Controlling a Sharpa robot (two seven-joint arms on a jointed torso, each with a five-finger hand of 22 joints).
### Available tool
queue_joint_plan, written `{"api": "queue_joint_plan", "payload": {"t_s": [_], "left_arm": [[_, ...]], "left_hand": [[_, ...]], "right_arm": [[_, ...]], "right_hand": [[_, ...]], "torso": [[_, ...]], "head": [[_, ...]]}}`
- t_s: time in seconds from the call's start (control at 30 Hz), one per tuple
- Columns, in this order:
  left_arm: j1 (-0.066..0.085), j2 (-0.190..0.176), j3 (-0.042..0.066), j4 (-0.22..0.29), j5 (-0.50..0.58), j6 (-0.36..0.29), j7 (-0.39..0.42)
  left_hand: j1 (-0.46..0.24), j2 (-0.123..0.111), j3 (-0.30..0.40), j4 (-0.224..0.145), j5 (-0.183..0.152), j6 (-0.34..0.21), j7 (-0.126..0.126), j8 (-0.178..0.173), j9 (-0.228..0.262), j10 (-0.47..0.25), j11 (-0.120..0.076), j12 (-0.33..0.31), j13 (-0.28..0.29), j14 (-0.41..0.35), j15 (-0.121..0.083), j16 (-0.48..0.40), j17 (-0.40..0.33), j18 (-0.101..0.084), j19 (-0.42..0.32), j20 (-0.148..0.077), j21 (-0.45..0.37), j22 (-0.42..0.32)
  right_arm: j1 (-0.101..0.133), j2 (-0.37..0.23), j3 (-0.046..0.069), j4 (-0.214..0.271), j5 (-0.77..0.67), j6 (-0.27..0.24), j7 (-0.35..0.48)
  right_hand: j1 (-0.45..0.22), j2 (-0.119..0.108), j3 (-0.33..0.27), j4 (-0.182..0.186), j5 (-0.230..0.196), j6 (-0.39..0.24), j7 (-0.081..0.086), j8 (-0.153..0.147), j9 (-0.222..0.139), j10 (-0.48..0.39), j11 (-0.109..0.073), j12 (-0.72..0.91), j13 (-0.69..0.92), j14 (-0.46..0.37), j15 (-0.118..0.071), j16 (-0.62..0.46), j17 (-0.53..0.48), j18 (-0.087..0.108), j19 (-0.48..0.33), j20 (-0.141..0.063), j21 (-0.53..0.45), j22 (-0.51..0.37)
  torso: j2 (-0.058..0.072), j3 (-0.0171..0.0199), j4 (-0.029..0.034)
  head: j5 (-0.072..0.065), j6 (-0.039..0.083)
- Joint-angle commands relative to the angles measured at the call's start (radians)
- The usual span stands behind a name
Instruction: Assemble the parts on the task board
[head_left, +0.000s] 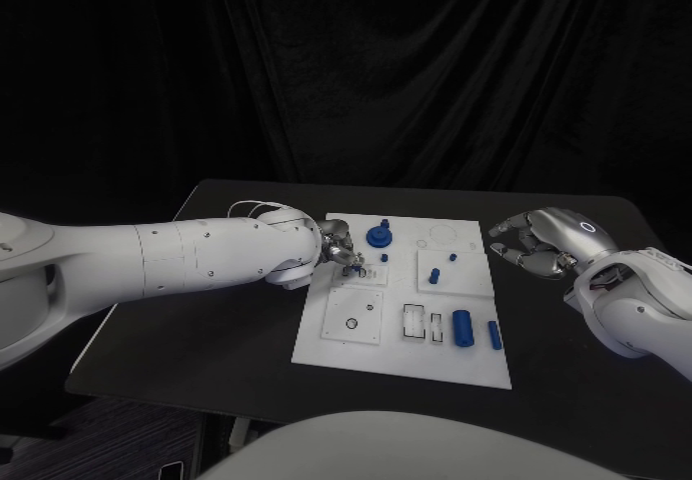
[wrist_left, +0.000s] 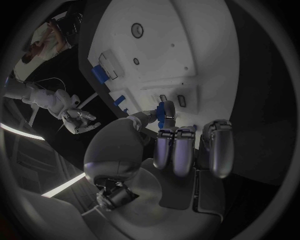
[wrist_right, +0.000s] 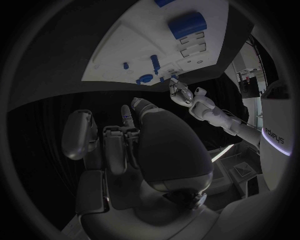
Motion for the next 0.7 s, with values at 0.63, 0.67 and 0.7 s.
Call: {"api": "queue_joint_plan", "payload": {"t_s": [0.63,0.67,0.7], "left_arm": [[-0.048,0.025,0.001,-0.028,0.020,-0.046,0.057],[-0.050,0.025,0.001,-0.028,0.020,-0.046,0.058],[-0.051,0.025,0.001,-0.028,0.020,-0.047,0.059]], "left_hand": [[-0.003,0.015,-0.009,0.013,-0.043,0.005,-0.003,-0.016,0.009,0.106,0.009,0.004,0.263,0.107,0.007,0.007,0.263,0.019,-0.007,-0.001,-0.007,0.096],[-0.003,0.015,-0.010,0.013,-0.045,0.005,-0.003,-0.017,0.009,0.106,0.009,0.004,0.263,0.107,0.007,0.007,0.263,0.020,-0.009,-0.001,-0.008,0.095],[-0.003,0.015,-0.010,0.013,-0.045,0.005,-0.003,-0.017,0.009,0.106,0.009,0.004,0.263,0.107,0.007,0.007,0.263,0.020,-0.009,-0.001,-0.008,0.095]], "right_arm": [[-0.008,-0.005,0.001,0.001,-0.002,0.002,-0.016],[-0.008,-0.005,0.001,0.001,-0.002,0.002,-0.016],[-0.008,-0.005,0.001,0.001,-0.002,0.002,-0.016]], "right_hand": [[0.007,0.001,0.008,0.001,0.006,0.007,0.002,-0.004,-0.002,0.045,0.007,-0.003,0.189,0.074,0.008,-0.007,0.192,0.018,-0.007,0.002,-0.008,0.155],[0.007,0.001,0.008,0.001,0.006,0.007,0.002,-0.004,-0.002,0.045,0.007,-0.003,0.189,0.074,0.008,-0.007,0.192,0.018,-0.007,0.002,-0.008,0.155],[0.007,0.001,0.008,0.001,0.006,0.007,0.002,-0.004,-0.002,0.045,0.007,-0.003,0.189,0.074,0.008,-0.007,0.192,0.018,-0.007,0.002,-0.008,0.155]], "torso": [[-0.001,0.0006,-0.0013],[-0.001,0.0005,-0.0014],[-0.001,0.0005,-0.0013]], "head": [[-0.001,0.000],[-0.001,0.000],[-0.001,0.000]]}}
